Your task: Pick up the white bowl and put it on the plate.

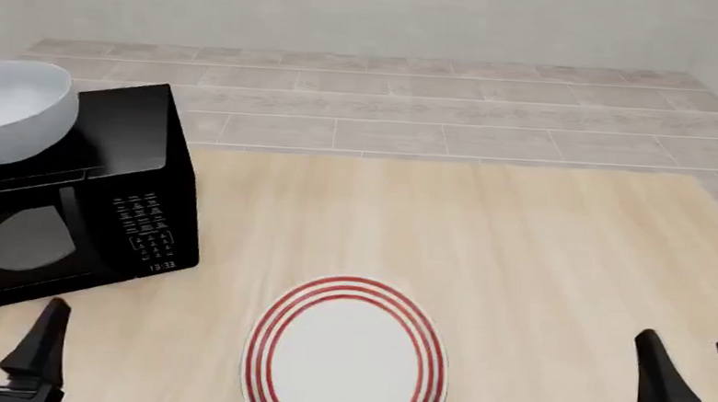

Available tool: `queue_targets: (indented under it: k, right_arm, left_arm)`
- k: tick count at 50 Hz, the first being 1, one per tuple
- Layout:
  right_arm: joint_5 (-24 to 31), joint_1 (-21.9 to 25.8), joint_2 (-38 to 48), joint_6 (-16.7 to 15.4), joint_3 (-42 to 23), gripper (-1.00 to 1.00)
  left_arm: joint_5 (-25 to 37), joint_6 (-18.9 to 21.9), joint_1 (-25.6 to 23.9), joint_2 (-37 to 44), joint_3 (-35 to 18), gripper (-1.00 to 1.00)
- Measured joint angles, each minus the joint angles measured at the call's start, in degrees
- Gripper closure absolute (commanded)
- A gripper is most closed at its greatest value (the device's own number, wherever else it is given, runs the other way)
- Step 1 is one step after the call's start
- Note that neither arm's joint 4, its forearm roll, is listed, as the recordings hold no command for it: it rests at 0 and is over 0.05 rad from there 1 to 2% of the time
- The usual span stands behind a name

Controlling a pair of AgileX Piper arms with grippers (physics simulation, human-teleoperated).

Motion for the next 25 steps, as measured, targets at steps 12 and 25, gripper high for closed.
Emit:
queue_targets:
  k: [12,25]
  right_arm:
    - [-0.14,0.18,0.14,0.04,-0.05,-1.00]
    - [-0.15,0.23,0.11,0.05,-0.01,-1.00]
  left_arm:
    - [-0.18,0.30,0.16,0.20,-0.06,-1.00]
    - [0.14,0.13,0.38,0.25,-0.58,-1.00]
